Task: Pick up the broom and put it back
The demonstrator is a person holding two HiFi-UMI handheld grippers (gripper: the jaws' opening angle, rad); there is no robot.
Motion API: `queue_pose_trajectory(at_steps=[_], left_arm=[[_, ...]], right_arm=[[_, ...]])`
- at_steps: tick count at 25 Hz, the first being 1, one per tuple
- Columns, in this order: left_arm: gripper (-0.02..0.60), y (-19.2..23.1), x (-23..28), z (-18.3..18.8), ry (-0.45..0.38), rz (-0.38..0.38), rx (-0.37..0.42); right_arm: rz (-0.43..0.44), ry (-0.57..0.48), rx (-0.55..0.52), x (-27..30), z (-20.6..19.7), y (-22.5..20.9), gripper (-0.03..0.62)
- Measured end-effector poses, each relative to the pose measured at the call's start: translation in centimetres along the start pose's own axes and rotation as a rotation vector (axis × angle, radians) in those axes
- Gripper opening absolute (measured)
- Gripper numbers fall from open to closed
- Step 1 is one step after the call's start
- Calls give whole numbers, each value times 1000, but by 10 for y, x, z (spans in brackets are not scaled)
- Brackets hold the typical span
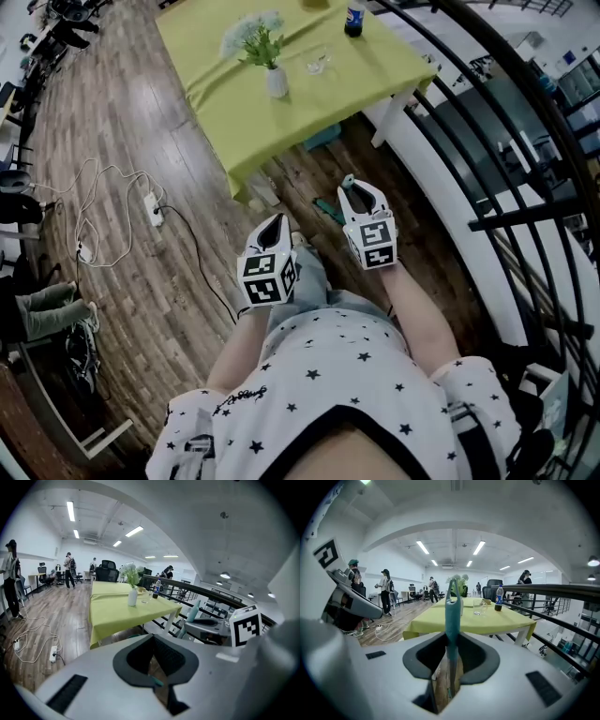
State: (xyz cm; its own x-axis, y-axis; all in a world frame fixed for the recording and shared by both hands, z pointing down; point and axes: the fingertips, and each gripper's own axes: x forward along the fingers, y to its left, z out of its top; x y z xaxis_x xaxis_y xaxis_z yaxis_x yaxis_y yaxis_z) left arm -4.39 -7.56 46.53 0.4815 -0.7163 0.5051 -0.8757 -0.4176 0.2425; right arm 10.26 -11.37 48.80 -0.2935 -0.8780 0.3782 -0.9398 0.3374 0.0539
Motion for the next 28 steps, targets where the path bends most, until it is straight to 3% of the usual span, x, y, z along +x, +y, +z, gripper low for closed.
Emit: queue_pose_trajectory(at_steps=[11,28], left_arm=[[11,-36,38,9,33,-104,68],[11,-85,149,33,101,-219,106]], right_arm=[[-99,-15,13,-13,9,-52,77],[-222,37,62,15,-12,-158,77]])
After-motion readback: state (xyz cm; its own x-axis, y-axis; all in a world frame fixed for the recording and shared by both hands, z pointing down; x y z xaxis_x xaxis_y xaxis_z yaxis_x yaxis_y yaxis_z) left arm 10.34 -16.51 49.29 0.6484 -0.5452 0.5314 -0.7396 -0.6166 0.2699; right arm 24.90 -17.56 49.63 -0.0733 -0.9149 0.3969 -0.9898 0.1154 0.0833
